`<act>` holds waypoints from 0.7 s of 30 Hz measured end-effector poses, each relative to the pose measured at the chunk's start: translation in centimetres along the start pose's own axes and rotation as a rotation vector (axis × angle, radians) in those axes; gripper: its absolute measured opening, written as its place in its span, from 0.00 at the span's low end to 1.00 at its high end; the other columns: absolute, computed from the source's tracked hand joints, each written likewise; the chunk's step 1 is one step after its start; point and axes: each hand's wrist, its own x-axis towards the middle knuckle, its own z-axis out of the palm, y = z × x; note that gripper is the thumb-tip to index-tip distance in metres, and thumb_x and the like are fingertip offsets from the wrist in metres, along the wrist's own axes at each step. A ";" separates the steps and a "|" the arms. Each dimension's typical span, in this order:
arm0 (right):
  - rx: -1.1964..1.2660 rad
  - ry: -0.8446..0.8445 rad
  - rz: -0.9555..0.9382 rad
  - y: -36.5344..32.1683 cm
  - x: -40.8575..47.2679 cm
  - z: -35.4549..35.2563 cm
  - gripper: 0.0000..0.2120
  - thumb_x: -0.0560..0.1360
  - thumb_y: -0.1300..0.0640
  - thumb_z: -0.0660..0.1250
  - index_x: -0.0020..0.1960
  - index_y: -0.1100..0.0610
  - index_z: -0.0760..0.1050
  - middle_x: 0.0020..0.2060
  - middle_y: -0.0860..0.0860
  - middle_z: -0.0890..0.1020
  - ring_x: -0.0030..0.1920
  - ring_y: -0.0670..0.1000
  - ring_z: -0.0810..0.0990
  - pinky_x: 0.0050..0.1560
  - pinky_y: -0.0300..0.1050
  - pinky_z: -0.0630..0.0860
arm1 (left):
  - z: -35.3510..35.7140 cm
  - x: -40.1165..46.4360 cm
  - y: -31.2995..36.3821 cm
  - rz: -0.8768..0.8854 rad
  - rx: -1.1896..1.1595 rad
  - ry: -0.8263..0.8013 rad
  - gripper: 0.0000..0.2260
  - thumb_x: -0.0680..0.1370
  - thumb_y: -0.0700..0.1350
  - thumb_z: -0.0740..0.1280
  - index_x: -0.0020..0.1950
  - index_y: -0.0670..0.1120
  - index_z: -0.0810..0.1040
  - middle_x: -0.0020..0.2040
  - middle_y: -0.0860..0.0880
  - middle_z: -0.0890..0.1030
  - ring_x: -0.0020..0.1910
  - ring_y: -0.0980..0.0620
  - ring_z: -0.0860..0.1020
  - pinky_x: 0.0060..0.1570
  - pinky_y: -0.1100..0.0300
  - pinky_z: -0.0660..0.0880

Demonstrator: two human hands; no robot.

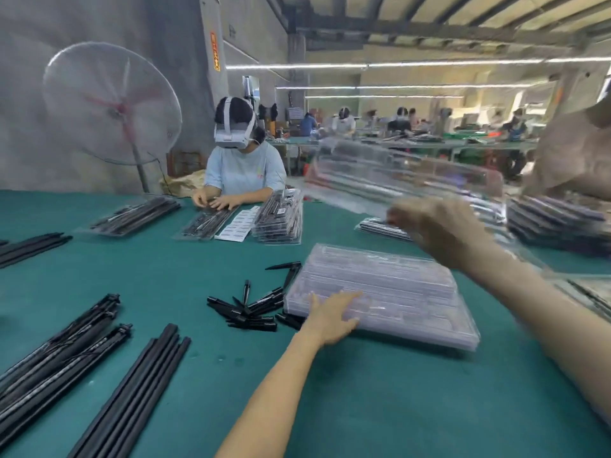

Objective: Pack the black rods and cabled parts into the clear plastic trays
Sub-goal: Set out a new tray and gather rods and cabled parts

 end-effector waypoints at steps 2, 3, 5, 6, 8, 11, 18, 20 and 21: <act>0.012 -0.253 0.023 -4.9 -6.9 2.9 0.11 0.66 0.55 0.79 0.37 0.57 0.77 0.27 0.52 0.80 0.22 0.54 0.77 0.19 0.44 0.69 | -0.4 -3.4 -1.5 -0.057 -0.024 0.103 0.23 0.80 0.47 0.60 0.75 0.53 0.62 0.74 0.54 0.65 0.75 0.52 0.60 0.73 0.45 0.35; -0.024 -0.399 0.021 -7.2 -10.3 4.2 0.13 0.65 0.54 0.79 0.39 0.55 0.76 0.29 0.50 0.81 0.25 0.53 0.79 0.20 0.43 0.70 | -0.6 -5.5 -2.7 -0.114 -0.006 0.123 0.22 0.80 0.46 0.60 0.74 0.52 0.65 0.73 0.53 0.67 0.74 0.52 0.62 0.74 0.45 0.37; 0.007 -0.495 0.009 -10.1 -15.8 6.2 0.21 0.59 0.56 0.82 0.40 0.55 0.72 0.28 0.51 0.79 0.25 0.50 0.79 0.18 0.39 0.67 | -1.4 -10.2 -5.3 -0.183 0.043 0.125 0.18 0.79 0.44 0.59 0.69 0.52 0.73 0.69 0.51 0.74 0.69 0.53 0.68 0.75 0.46 0.42; 0.063 -0.434 0.007 -10.7 -17.2 6.6 0.22 0.56 0.58 0.83 0.37 0.56 0.70 0.25 0.51 0.76 0.21 0.50 0.77 0.15 0.38 0.64 | -2.0 -12.7 -6.5 -0.190 0.028 0.143 0.16 0.79 0.43 0.60 0.64 0.51 0.78 0.65 0.51 0.77 0.68 0.54 0.71 0.75 0.49 0.45; 0.073 -0.237 0.024 -12.0 -18.9 6.3 0.16 0.68 0.56 0.73 0.37 0.55 0.64 0.21 0.51 0.74 0.17 0.50 0.73 0.12 0.38 0.63 | -3.9 -17.6 -8.4 -0.198 0.001 0.262 0.13 0.77 0.42 0.62 0.57 0.51 0.82 0.58 0.52 0.82 0.65 0.57 0.73 0.72 0.57 0.57; 0.099 -0.084 -0.009 -14.3 -20.8 4.8 0.16 0.83 0.51 0.47 0.39 0.53 0.62 0.24 0.50 0.74 0.20 0.50 0.75 0.17 0.39 0.66 | -7.8 -23.3 -10.9 -0.312 0.070 0.509 0.11 0.77 0.41 0.65 0.55 0.50 0.83 0.53 0.54 0.83 0.57 0.55 0.76 0.62 0.59 0.68; 0.172 -0.082 0.091 -20.4 -24.2 0.3 0.31 0.82 0.44 0.48 0.29 0.55 0.77 0.33 0.47 0.82 0.30 0.47 0.80 0.25 0.35 0.73 | -8.4 -28.8 -13.2 -0.539 0.330 0.245 0.09 0.78 0.54 0.63 0.53 0.51 0.74 0.51 0.53 0.76 0.53 0.52 0.76 0.49 0.58 0.72; 0.203 -0.103 0.149 -21.3 -24.8 -0.4 0.31 0.81 0.42 0.47 0.30 0.54 0.77 0.34 0.46 0.81 0.31 0.48 0.79 0.30 0.36 0.73 | -6.8 -28.7 -13.5 -0.576 0.444 0.232 0.13 0.80 0.56 0.60 0.56 0.48 0.69 0.55 0.51 0.74 0.57 0.51 0.75 0.51 0.58 0.71; 0.224 -0.109 0.161 -21.5 -25.2 -0.7 0.31 0.81 0.41 0.47 0.30 0.54 0.76 0.34 0.46 0.81 0.31 0.48 0.79 0.34 0.35 0.72 | -6.2 -28.6 -13.6 -0.587 0.509 0.244 0.14 0.81 0.56 0.57 0.58 0.47 0.69 0.57 0.50 0.74 0.59 0.50 0.74 0.52 0.58 0.71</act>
